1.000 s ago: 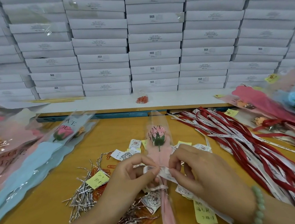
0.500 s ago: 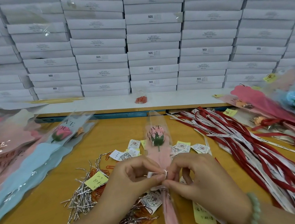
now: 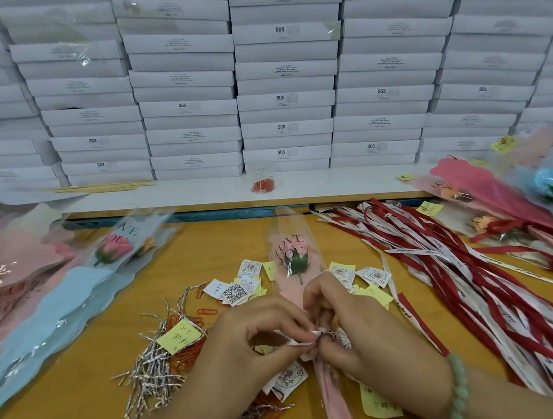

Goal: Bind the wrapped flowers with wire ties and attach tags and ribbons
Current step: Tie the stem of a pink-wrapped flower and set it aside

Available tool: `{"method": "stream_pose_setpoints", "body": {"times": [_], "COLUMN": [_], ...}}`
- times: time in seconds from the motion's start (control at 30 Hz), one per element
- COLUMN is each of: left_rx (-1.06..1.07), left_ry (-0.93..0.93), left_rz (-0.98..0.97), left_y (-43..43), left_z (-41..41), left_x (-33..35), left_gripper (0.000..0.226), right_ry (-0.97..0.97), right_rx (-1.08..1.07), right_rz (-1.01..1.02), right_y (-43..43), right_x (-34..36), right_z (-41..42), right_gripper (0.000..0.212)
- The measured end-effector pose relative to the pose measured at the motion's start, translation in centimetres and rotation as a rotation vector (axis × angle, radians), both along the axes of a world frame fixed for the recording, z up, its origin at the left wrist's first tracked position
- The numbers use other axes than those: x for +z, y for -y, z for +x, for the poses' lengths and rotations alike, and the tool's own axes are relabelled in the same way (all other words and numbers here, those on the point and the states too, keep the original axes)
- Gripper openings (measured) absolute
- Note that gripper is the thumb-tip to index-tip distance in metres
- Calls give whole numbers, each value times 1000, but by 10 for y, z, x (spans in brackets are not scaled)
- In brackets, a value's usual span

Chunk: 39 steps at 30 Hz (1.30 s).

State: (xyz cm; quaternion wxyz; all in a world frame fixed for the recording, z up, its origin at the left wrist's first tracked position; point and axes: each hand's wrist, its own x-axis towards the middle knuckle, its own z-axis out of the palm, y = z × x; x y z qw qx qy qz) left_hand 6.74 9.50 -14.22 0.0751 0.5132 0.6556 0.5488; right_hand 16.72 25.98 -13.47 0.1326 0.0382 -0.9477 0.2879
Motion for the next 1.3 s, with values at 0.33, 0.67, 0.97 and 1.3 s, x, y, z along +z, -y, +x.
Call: {"method": "stream_pose_setpoints", "body": {"times": [0.33,0.67,0.97,1.3], "left_rx": [26,77,-1,4], "left_ry": [-174,-355,-410,-249], "left_rz": [3,-64,-110,-331], "left_y": [1,5,5,9], "left_z": [-2,-10,-10,-16], "left_x": [4,1,-1,10], "left_gripper": [10,14,11,4], "right_ry": [-43,179,236,214], "right_rx": [-40,19,-92,-232], "right_rz": [-101,-678,-733,-275], "right_y": [1,-16,-22,-35], "right_x": [6,14,9,18], "right_z": [1,-3,-6,-4], "right_gripper": [32,5,18,16]}}
